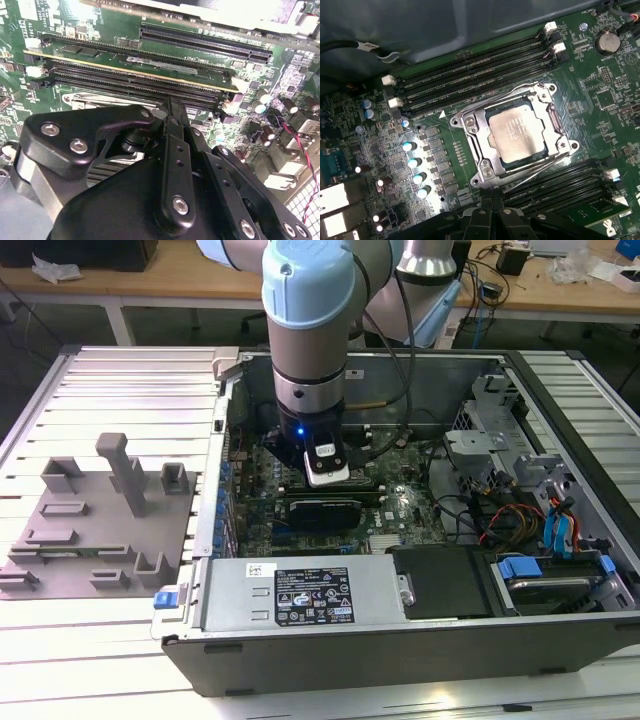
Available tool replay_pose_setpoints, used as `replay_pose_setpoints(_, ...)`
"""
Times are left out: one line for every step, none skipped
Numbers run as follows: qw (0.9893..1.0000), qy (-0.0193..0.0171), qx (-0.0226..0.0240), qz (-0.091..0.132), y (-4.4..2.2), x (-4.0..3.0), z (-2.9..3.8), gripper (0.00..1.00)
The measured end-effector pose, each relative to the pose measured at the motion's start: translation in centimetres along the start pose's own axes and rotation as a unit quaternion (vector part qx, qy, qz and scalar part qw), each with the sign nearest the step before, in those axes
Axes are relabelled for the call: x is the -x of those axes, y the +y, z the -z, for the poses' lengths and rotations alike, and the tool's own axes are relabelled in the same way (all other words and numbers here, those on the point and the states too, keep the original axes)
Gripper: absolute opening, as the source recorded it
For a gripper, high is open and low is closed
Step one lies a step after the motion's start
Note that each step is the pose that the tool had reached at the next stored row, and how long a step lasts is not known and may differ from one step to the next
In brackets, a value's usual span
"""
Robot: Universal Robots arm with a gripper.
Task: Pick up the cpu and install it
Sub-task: 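Install the second cpu locking lever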
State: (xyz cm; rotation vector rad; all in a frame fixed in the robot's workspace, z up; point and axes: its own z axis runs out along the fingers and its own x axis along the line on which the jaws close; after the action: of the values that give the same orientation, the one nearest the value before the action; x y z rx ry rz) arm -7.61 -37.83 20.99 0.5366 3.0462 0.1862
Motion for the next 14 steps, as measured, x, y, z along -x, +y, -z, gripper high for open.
replay_pose_setpoints(1.0,0.001,0.0029,0.0,-0.05,0.02,0.01,0.11)
replay_pose_setpoints(1.0,0.0014,0.0039,0.0,-0.05,0.02,0.01,0.11)
replay_pose_setpoints(1.0,0.0014,0.004,0.0,-0.05,0.02,0.0,0.11)
replay_pose_setpoints(1.0,0.0014,0.0041,0.0,-0.05,0.02,0.0,0.11)
replay_pose_setpoints(1.0,0.0014,0.0041,-0.001,-0.05,0.02,0.0,0.11)
replay_pose_setpoints(1.0,0.0021,0.0061,0.0,-0.09,0.03,0.0,0.11)
replay_pose_setpoints(0.9999,0.0034,0.0102,-0.001,-0.12,0.03,-0.01,0.11)
replay_pose_setpoints(0.9999,0.0045,0.0139,-0.001,-0.16,0.01,-0.03,0.11)
replay_pose_setpoints(0.9998,0.0058,0.0175,-0.001,-0.2,0.0,-0.04,0.11)
replay_pose_setpoints(0.9997,0.007,0.0214,-0.002,-0.25,-0.01,-0.07,0.11)
replay_pose_setpoints(0.9997,0.0077,0.0237,-0.002,-0.28,-0.01,-0.1,0.11)
replay_pose_setpoints(0.9996,0.0085,0.026,-0.002,-0.33,-0.03,-0.14,0.11)
replay_pose_setpoints(0.9996,0.0092,0.0281,-0.002,-0.37,-0.04,-0.17,0.11)
replay_pose_setpoints(0.9994,0.0108,0.033,-0.002,-0.47,-0.07,-0.22,0.11)
